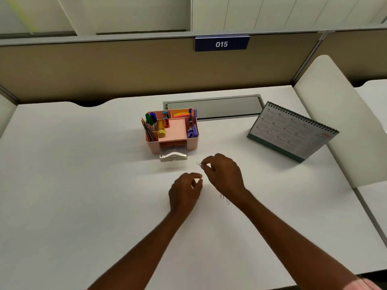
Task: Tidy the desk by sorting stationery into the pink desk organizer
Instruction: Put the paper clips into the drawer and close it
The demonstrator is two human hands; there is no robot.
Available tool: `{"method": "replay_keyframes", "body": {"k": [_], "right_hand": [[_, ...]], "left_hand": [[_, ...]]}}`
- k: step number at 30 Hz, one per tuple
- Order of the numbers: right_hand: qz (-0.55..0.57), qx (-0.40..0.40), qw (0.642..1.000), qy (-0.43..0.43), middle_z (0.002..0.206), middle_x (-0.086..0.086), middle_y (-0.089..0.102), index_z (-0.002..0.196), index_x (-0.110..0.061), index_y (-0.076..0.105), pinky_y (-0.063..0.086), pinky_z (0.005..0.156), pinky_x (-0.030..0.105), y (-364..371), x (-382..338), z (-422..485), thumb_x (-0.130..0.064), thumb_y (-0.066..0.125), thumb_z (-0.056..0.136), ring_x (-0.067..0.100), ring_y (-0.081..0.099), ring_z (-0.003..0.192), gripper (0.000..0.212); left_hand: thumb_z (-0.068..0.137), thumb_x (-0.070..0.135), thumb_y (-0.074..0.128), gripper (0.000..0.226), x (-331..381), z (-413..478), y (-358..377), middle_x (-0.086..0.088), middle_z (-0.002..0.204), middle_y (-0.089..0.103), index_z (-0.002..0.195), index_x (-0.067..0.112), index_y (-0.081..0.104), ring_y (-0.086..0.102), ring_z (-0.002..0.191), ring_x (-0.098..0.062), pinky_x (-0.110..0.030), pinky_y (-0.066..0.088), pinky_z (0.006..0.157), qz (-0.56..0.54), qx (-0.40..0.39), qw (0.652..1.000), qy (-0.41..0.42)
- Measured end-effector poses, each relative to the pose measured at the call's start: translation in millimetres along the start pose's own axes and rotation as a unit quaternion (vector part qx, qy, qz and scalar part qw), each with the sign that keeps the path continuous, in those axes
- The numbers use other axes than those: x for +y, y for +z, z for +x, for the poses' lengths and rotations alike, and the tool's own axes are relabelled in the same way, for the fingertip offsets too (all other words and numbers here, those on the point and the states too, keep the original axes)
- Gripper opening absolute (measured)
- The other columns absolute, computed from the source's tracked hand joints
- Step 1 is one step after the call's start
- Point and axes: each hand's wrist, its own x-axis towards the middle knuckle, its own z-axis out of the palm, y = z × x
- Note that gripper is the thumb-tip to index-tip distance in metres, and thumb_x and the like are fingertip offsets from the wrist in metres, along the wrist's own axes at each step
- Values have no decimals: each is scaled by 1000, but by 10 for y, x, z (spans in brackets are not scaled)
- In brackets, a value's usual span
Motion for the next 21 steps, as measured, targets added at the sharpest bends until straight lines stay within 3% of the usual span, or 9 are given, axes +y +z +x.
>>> {"method": "replay_keyframes", "body": {"k": [3,7,10,14,16,21], "right_hand": [[3,12,998,-56,98,-2,75,107,-28,75,57,70,29,1,-311,413,-38,64,96,15,69,83,19],[-41,-3,994,-100,98,2,76,106,-22,76,50,72,27,163,-555,790,-34,64,97,20,69,86,19],[-92,-47,989,-102,98,2,75,106,-21,76,57,78,32,335,-586,948,-33,65,97,21,69,89,18],[-162,-75,978,-105,97,4,74,109,-21,75,60,80,38,472,-569,1018,-32,66,96,23,69,88,19],[-188,-76,973,-106,94,4,74,109,-21,75,59,79,37,507,-571,1030,-31,67,95,23,69,84,19],[-203,-85,970,-101,93,5,74,108,-19,74,58,79,38,545,-580,1056,-30,68,95,24,69,83,18]], "left_hand": [[90,52,64,28,86,-102,242,12,100,64,110,33,68,64,94,-9,-24,45,76,29,-104,993,43],[84,64,66,55,211,-133,410,2,117,66,120,23,64,63,108,-17,-32,52,88,51,-145,984,86],[84,52,73,46,220,-200,475,-7,112,69,107,12,70,65,105,-24,-37,55,84,66,-110,981,144],[68,32,94,31,197,-254,458,-4,78,71,75,11,73,69,68,-20,-32,62,56,73,-71,975,196],[67,29,95,29,174,-261,473,-3,75,69,75,12,73,68,64,-18,-32,61,53,66,-74,974,203],[80,31,86,21,103,-270,493,-3,84,71,85,14,75,69,74,-18,-33,63,61,65,-89,973,203]]}}
